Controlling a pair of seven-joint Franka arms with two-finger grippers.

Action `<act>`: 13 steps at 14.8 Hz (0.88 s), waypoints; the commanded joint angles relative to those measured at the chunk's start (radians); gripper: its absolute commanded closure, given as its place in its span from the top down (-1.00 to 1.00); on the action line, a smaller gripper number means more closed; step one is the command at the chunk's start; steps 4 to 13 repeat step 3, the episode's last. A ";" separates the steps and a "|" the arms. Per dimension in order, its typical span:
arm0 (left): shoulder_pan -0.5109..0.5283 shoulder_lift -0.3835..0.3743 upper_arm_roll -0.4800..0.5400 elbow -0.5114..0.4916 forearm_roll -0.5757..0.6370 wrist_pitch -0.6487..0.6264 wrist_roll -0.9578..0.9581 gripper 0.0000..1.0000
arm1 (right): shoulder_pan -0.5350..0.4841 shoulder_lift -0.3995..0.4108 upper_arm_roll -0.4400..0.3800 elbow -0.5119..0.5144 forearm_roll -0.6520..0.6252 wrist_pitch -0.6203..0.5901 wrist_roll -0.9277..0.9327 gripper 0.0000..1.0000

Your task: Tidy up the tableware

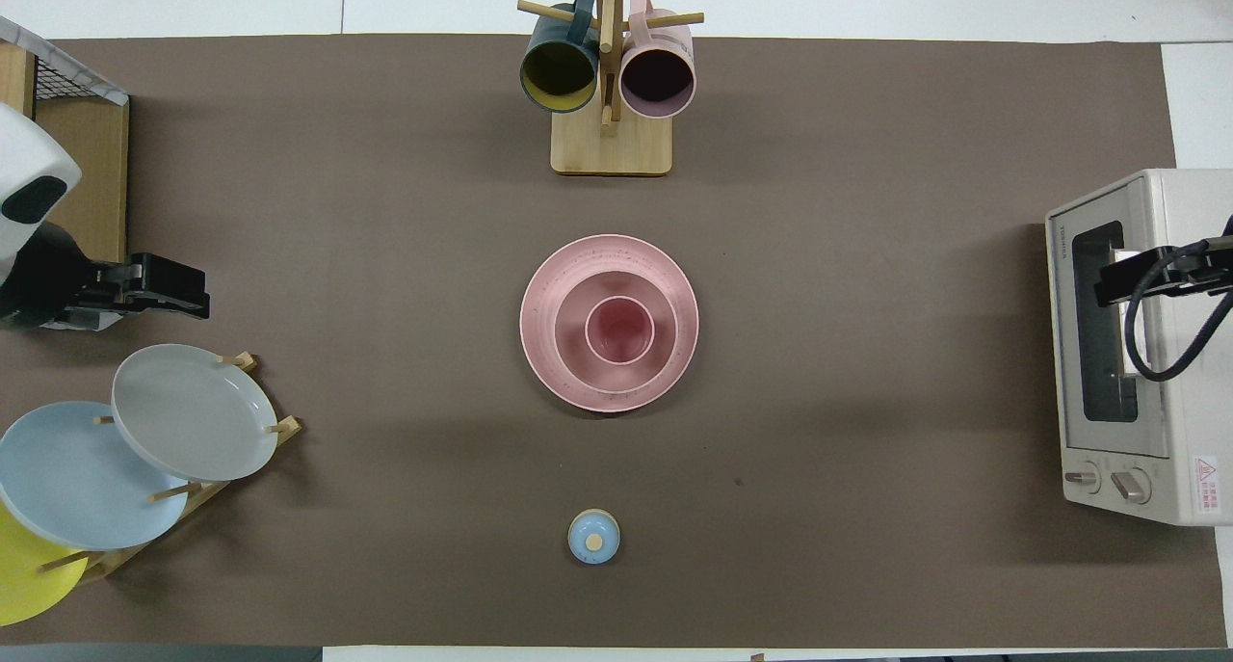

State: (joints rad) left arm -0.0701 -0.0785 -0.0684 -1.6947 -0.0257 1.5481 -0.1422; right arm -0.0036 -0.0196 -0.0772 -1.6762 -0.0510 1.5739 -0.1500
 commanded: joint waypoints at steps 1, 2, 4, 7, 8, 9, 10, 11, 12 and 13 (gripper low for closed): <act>0.006 -0.001 -0.010 0.003 -0.005 0.010 0.013 1.00 | -0.010 -0.019 0.004 -0.014 0.020 -0.008 -0.022 1.00; 0.006 -0.003 -0.010 0.003 -0.005 0.010 0.013 1.00 | -0.010 -0.019 0.004 -0.014 0.020 -0.008 -0.020 1.00; 0.007 -0.001 -0.011 0.003 -0.005 0.010 0.013 1.00 | -0.010 -0.019 0.004 -0.014 0.020 -0.008 -0.022 1.00; 0.007 -0.001 -0.011 0.003 -0.005 0.010 0.013 1.00 | -0.010 -0.019 0.004 -0.014 0.020 -0.008 -0.022 1.00; 0.007 -0.001 -0.011 0.003 -0.005 0.010 0.013 1.00 | -0.010 -0.019 0.004 -0.014 0.020 -0.008 -0.022 1.00; 0.007 -0.001 -0.011 0.003 -0.005 0.010 0.013 1.00 | -0.010 -0.019 0.004 -0.014 0.020 -0.008 -0.022 1.00; 0.007 -0.001 -0.011 0.003 -0.005 0.010 0.013 1.00 | -0.010 -0.019 0.004 -0.014 0.020 -0.008 -0.022 1.00; 0.007 -0.001 -0.011 0.003 -0.005 0.010 0.013 1.00 | -0.010 -0.019 0.004 -0.014 0.020 -0.008 -0.022 1.00; 0.007 -0.001 -0.011 0.003 -0.005 0.010 0.013 1.00 | -0.010 -0.019 0.004 -0.014 0.020 -0.008 -0.022 1.00; 0.007 -0.001 -0.011 0.003 -0.005 0.010 0.013 1.00 | -0.010 -0.019 0.004 -0.014 0.020 -0.008 -0.022 1.00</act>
